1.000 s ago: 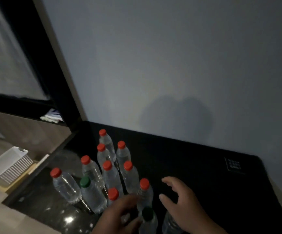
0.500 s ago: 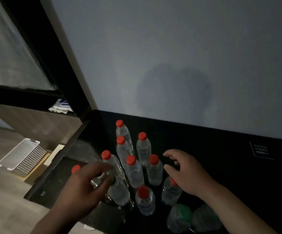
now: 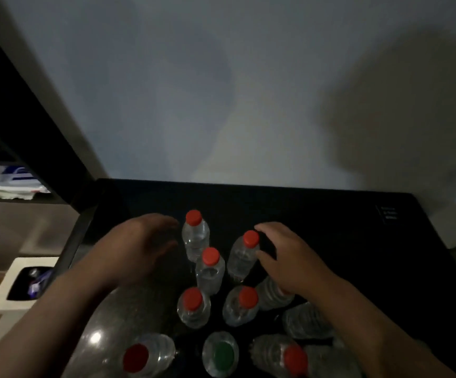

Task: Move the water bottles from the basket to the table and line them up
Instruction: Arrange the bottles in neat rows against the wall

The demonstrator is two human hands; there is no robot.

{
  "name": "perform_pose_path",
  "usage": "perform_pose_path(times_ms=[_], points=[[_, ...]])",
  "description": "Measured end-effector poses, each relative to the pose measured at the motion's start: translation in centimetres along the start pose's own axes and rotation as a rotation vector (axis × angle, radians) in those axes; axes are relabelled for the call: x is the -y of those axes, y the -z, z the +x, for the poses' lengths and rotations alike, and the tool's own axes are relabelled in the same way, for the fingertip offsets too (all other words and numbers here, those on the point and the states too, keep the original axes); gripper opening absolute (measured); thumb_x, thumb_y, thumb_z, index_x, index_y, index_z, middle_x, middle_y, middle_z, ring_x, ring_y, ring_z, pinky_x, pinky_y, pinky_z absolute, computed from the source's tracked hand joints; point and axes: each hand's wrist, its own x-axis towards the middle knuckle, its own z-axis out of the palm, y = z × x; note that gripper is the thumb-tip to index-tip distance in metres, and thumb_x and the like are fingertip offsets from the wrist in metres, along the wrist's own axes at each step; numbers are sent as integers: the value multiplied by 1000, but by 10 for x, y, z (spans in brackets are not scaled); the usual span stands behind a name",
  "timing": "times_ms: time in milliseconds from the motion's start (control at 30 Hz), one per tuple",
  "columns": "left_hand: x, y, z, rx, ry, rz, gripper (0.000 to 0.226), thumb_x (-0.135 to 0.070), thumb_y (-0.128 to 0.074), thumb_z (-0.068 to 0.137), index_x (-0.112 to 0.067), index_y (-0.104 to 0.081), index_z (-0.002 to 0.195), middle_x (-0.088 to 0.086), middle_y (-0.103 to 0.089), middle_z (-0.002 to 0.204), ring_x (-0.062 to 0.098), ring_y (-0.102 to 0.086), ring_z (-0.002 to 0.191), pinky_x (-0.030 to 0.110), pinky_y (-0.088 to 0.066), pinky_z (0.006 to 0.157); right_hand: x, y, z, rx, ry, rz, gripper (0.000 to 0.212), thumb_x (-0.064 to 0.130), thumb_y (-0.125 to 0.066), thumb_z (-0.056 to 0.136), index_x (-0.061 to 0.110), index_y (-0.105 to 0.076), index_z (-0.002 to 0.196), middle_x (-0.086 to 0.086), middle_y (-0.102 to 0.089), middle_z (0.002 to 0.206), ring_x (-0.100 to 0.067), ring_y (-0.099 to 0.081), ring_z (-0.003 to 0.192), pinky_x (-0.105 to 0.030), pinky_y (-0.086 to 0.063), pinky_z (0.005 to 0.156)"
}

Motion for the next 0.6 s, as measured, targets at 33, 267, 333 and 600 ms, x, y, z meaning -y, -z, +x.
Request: perform_pose_path(times_ms=[33,267,333,600], points=[[1,0,14,39,-24,6,40,-33,-68,84,-35,-57,123,-20,-58,118,0,-59,101,28,-52,88,0,-2,5,13,-10,-18,50,32,-60,91,30,-43,138,14,-46,134,0,-45,119,-18,-35,101],[19,-42,87,175,-70,-33,52,-33,-71,81,-35,-50,128,-20,-51,120,3,-57,107,31,-53,91,-9,-16,27,88,-60,10,33,35,-65,84,38,-50,113,14,-60,104,-4,-58,95,-31,-52,86],[28,-58,90,151,-48,-119,51,-32,-74,78,-40,-52,123,-19,-55,119,2,-58,105,31,-53,91,-12,-18,34,119,-68,37,33,36,-69,80,36,-52,109,12,-61,102,-5,-59,93,-32,-52,85],[36,-74,112,11,98,-526,36,-25,-81,71,-38,-63,99,-12,-69,95,8,-67,85,37,-56,79,-23,-6,86,95,-126,149,23,34,-74,72,29,-61,90,6,-65,84,-7,-62,77,-36,-55,75]])
